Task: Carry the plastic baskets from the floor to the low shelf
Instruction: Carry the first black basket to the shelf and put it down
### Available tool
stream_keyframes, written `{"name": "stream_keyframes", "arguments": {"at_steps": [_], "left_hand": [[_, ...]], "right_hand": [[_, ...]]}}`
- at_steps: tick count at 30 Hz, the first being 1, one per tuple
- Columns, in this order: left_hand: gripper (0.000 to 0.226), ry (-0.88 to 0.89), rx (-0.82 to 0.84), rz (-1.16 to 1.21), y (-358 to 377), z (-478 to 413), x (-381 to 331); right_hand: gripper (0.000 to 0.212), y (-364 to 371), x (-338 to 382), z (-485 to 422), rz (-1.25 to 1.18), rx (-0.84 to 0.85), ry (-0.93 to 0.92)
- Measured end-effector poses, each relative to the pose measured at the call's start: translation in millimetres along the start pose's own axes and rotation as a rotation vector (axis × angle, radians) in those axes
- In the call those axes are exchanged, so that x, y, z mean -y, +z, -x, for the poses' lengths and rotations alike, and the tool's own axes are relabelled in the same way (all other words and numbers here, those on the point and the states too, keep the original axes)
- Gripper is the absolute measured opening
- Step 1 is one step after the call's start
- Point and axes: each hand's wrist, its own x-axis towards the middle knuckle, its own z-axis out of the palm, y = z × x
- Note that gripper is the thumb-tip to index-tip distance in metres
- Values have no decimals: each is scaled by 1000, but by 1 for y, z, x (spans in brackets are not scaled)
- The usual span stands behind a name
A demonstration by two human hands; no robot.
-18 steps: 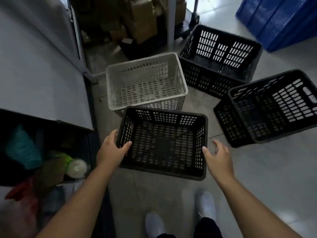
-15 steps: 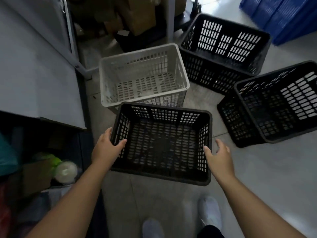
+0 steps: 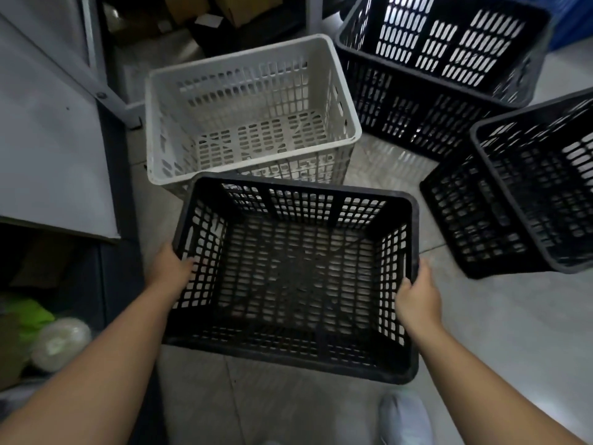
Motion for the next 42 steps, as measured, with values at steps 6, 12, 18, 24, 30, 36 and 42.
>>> {"name": "stream_keyframes", "arguments": {"at_steps": [6, 12, 18, 24, 30, 36, 42], "left_hand": [[29, -32, 12, -70, -31, 30, -17], [20, 7, 39, 30, -116, 102, -54], [23, 88, 20, 124, -234, 176, -102], [20, 262, 41, 271, -347, 243, -178], [22, 564, -47, 205, -420, 336, -283], [23, 823, -16, 189, -447, 469, -393], [25, 1070, 137, 171, -425, 626, -474]], "right_hand": [[47, -45, 27, 13, -9, -29, 50], [40, -143, 70, 62, -18, -52, 78], [35, -276, 132, 126, -1, -132, 32], [28, -411, 189, 204, 13, -348, -39], [26, -539, 188, 287, -219, -484, 8], [24, -660, 136, 377, -324, -770, 1], [28, -753, 47, 481, -396, -1022, 152]]}}
